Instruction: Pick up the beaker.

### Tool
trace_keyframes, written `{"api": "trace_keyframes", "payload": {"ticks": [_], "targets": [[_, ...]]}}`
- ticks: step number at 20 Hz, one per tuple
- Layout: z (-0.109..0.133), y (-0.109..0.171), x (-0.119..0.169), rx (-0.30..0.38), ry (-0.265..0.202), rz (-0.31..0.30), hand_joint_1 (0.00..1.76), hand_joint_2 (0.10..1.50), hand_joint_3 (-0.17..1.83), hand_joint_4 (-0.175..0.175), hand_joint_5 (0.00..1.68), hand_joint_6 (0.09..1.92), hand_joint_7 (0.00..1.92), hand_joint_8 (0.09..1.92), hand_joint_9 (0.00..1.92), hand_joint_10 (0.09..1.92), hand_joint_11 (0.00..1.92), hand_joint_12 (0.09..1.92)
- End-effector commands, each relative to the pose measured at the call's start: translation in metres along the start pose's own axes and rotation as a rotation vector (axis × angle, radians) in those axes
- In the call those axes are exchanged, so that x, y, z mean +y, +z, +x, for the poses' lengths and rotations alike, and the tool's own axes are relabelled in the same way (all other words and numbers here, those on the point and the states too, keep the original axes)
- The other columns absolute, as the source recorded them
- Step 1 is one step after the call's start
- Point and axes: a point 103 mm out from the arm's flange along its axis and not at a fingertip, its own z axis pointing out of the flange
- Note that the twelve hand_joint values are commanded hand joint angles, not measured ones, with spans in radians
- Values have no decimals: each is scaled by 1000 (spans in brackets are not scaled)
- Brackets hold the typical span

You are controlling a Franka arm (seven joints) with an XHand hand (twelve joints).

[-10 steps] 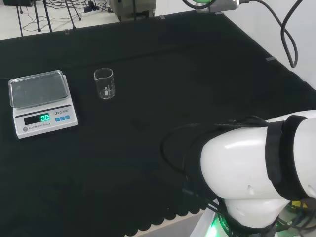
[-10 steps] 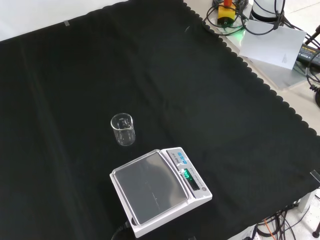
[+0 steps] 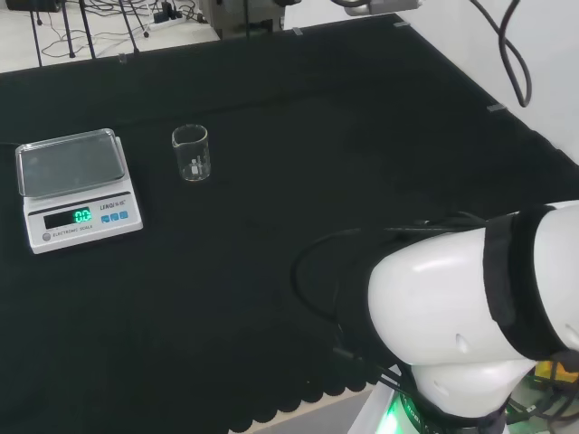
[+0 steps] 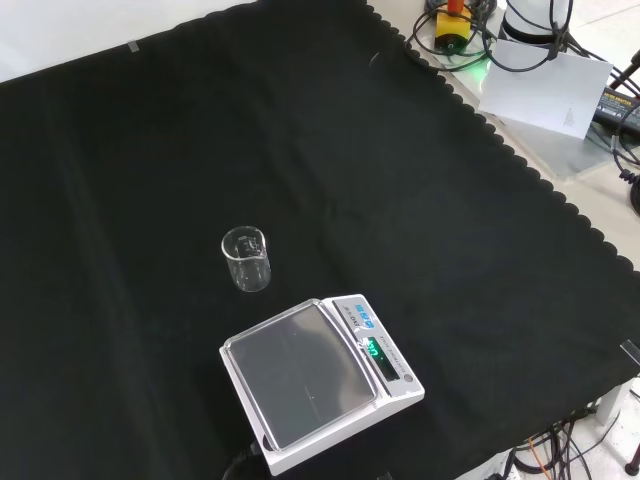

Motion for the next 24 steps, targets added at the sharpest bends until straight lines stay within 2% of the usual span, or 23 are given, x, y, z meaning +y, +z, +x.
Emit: {"api": "trace_keyframes", "payload": {"ticks": [1, 8, 19, 24], "targets": [[11, 22, 7, 3, -4, 17, 687, 921, -156, 7, 27, 87, 0, 646, 25, 893, 0, 1014], [25, 50, 35, 3, -55, 69, 688, 922, -156, 7, 25, 87, 0, 643, 25, 893, 0, 1013], [66, 93, 80, -21, -156, 145, 691, 923, -157, 7, 23, 87, 0, 637, 25, 893, 0, 1009], [78, 113, 100, -29, -187, 177, 691, 924, -157, 7, 21, 87, 0, 634, 24, 892, 0, 1005]]}}
